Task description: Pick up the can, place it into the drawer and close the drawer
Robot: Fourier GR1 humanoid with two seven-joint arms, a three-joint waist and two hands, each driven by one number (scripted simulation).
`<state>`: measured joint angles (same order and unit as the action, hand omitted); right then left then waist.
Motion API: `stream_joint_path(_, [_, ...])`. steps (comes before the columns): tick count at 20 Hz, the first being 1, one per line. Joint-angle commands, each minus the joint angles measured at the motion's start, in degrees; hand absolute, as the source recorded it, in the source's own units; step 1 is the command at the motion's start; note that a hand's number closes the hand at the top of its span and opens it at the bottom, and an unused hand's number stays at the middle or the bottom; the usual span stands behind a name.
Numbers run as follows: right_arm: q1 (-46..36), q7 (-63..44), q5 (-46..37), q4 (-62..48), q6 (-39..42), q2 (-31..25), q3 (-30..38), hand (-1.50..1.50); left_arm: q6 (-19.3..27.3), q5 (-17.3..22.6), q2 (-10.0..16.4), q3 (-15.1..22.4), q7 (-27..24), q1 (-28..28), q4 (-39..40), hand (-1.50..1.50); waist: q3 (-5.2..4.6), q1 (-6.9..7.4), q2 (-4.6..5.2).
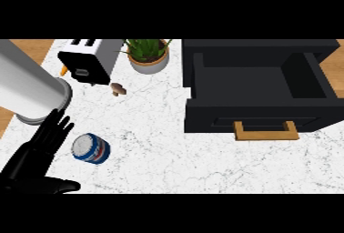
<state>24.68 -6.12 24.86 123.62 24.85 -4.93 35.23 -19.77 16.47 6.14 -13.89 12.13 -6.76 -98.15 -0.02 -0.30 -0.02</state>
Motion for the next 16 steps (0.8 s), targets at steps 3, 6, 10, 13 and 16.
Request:
stream_joint_path(3, [-0.48, -3.09, 1.34, 2.22, 0.18, 1.18, 0.58, -1.5, -1.67, -4.38, 0.52, -2.47, -11.91, 0.28, 11.31, -1.5, -0.03, 0.01, 0.02])
stream_joint_path(6, [-3.11, -0.82, 1.02, -3.89, 2.43, -0.95, 3.09, -1.5, -1.31, -3.89, 1.65, -3.48, -11.88, 2.69, 14.53, -1.5, 0.01, 0.06, 0.02])
stream_joint_path(10, [-3.46, -1.9, 0.39, -1.66, 2.57, 0.09, 3.49, -1.5, -0.48, -5.25, 2.57, -4.33, -14.14, 4.41, 19.84, -1.5, 0.01, 0.09, 0.02])
stream_joint_path(13, [0.76, -3.73, 3.12, 3.59, 4.06, 2.12, 4.3, -1.5, -1.81, -7.86, 4.52, -5.43, -21.74, 7.71, 30.09, -1.5, -0.02, -0.3, 0.02])
stream_joint_path(16, [-1.24, -1.09, 1.9, -0.8, 5.62, 2.19, 5.51, -1.5, -2.84, -8.42, 4.85, -4.49, -22.49, 6.87, 31.61, -1.5, 0.0, -0.07, 0.0])
